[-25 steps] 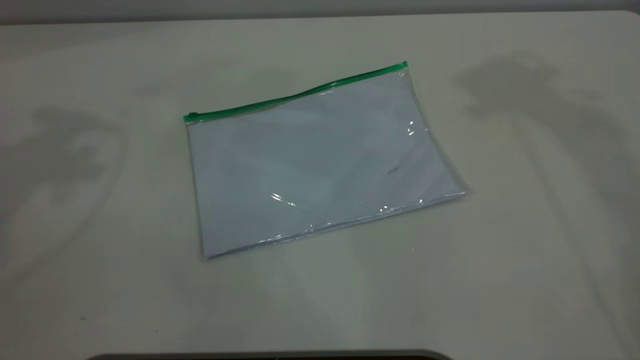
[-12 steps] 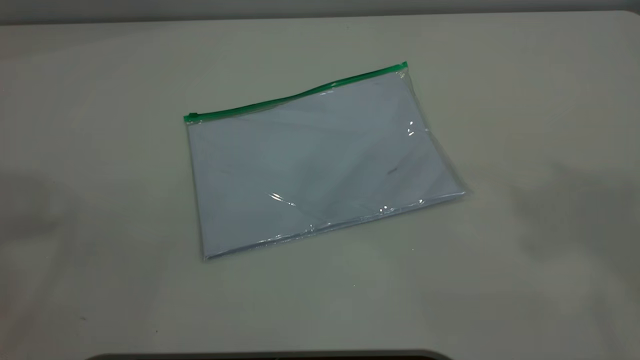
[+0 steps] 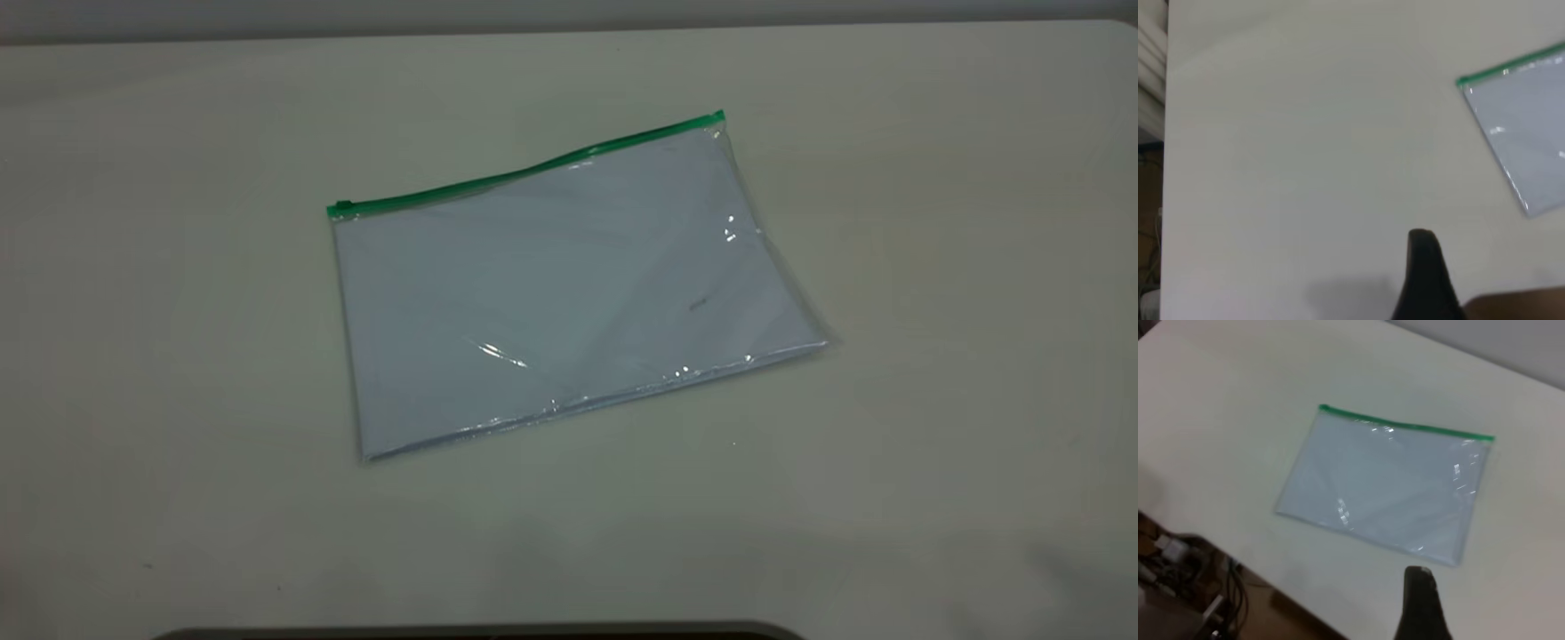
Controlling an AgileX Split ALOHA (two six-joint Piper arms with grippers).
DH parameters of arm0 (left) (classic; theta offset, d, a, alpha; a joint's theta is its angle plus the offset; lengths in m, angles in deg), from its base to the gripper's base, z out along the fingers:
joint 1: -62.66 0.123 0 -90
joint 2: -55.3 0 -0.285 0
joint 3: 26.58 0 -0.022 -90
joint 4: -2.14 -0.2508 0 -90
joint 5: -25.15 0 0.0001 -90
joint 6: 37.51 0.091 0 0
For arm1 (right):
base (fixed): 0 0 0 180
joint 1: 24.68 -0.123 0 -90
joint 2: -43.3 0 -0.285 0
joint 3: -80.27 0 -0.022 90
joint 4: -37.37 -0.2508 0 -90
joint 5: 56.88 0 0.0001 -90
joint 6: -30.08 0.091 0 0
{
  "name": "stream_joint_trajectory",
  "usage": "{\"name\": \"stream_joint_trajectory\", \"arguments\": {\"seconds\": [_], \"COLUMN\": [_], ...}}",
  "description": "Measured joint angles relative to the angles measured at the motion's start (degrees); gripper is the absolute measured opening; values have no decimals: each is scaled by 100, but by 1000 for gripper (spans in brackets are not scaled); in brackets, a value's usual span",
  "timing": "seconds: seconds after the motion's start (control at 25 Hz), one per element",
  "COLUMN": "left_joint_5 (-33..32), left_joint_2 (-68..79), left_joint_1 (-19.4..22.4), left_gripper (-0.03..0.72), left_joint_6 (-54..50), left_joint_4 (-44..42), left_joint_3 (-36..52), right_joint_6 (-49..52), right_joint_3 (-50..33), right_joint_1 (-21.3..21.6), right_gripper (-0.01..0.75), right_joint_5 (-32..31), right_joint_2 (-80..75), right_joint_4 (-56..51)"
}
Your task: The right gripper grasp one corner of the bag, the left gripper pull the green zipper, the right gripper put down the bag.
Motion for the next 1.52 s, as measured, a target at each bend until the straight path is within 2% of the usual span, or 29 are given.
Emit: {"name": "stream_joint_trajectory", "arguments": {"seconds": [0.32, 0.6, 0.96, 1.32, 1.52], "left_joint_5": [0, -4, 36, 175, 186], "left_joint_2": [-2068, -3215, -3382, -3382, -3382], "left_joint_1": [0, 0, 0, 0, 0], "left_gripper": [588, 588, 588, 588, 588], "left_joint_6": [-12, -28, -337, -337, -337], "left_joint_4": [0, 0, 0, -10, -17], "left_joint_3": [1907, 2911, 3492, 3639, 3639], "right_joint_6": [-11, -11, 19, 868, 1011], "right_joint_3": [-1509, -2296, -2641, -3088, -3454], "right_joint_1": [0, 0, 0, 0, 0], "right_gripper": [578, 578, 578, 578, 578], "right_joint_5": [57, 69, 43, 87, 300], "right_joint_2": [1264, 2203, 3319, 4083, 4250], "right_joint_4": [-26, -26, 86, 1752, 2003]}}
